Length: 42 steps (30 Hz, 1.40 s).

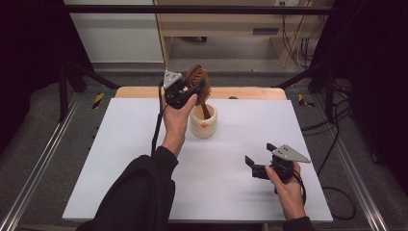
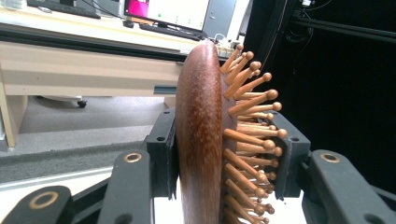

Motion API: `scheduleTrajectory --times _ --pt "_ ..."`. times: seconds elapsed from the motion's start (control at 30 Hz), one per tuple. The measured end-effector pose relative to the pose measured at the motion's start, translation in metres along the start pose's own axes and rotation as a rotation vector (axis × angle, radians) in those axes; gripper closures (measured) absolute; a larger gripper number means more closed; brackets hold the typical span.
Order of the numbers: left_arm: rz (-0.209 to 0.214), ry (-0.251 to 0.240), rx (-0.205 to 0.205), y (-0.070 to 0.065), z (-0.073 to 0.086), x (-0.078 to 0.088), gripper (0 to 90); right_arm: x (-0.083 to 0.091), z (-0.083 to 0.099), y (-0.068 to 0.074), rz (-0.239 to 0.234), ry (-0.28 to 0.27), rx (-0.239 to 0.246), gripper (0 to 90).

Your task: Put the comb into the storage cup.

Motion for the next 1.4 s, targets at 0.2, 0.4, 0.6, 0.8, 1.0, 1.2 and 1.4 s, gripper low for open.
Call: scheduleTrajectory --times 0.2,0.4,0.6,0.8,1.0,1.2,1.4 --pt "0.002 0.003 0.002 0.001 0.001 0.0 51.8 0.0 0.0 0.0 -0.001 0.0 0.0 4.2" --pt "0.003 0.003 0.001 0.001 0.002 -0.001 51.8 0.0 0.0 0.0 0.001 -0.002 0.0 4.2" --pt "0.004 0.005 0.001 0.001 0.003 -0.002 51.8 0.0 0.0 0.0 -0.001 0.0 0.0 4.2" --pt "0.002 0.005 0.005 0.002 0.005 -0.001 51.8 -0.001 0.0 0.001 -0.001 -0.001 -0.001 4.2" --pt "-0.001 0.007 0.01 0.004 0.007 -0.001 51.8 -0.001 0.0 0.001 -0.001 0.0 0.002 4.2" --pt "-0.004 0.008 0.01 0.005 0.008 -0.001 51.8 -0.001 0.001 0.001 -0.001 0.001 0.003 4.2" --pt "-0.005 0.01 0.013 0.006 0.011 -0.002 51.8 -0.001 0.001 0.002 -0.005 0.004 0.003 4.2"
Point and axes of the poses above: each handheld gripper's, and its own axes: x roughly backward along the jaws, z roughly out of its underside, y roughly to its left, the point moved 10 cm from there along -x, roughly forward along the jaws, and after that the axes turned 6 degrees about z, right-handed, at the moved point
